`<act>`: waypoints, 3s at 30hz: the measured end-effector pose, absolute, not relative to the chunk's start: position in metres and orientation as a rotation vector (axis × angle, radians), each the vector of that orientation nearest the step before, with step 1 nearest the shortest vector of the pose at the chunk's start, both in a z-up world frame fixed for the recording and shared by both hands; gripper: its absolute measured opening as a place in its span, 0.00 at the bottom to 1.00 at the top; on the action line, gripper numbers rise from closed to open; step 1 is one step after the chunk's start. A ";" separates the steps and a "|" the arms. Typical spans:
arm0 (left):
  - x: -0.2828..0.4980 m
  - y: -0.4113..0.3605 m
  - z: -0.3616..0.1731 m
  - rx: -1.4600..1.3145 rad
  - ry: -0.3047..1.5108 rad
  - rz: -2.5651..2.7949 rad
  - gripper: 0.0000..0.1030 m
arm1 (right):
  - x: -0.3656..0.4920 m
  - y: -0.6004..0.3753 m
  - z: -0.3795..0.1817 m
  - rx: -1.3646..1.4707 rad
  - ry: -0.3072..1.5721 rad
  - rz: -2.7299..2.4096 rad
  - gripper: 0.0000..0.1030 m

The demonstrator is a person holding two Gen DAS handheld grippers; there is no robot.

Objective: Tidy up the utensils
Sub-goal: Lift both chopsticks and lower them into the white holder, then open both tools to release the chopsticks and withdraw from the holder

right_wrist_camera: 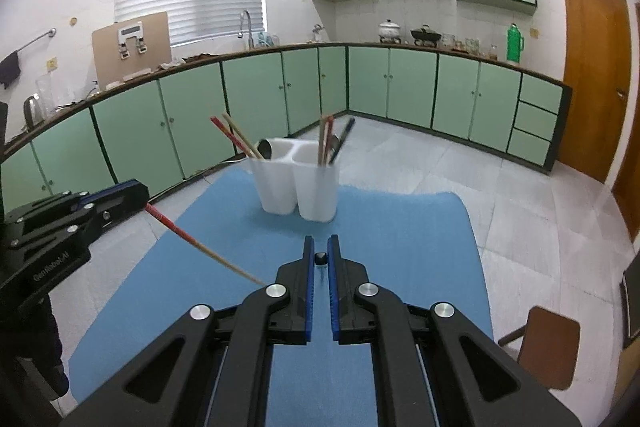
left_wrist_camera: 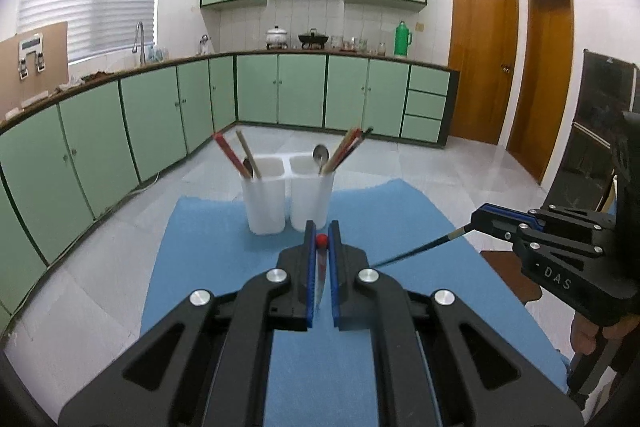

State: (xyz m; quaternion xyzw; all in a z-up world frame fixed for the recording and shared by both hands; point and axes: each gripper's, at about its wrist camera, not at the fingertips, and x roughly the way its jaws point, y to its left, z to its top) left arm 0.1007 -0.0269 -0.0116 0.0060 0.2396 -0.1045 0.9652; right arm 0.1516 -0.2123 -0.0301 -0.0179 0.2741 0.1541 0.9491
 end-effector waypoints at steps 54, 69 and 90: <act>0.338 0.002 0.036 0.006 0.361 -0.213 0.06 | 0.395 -0.159 0.053 0.020 0.421 0.386 0.07; 0.307 0.024 0.034 -0.040 0.366 -0.166 0.54 | 0.353 -0.199 0.042 0.059 0.426 0.284 0.50; 0.143 0.007 -0.007 -0.033 0.462 -0.141 0.87 | 0.178 -0.230 -0.009 0.066 0.530 0.256 0.94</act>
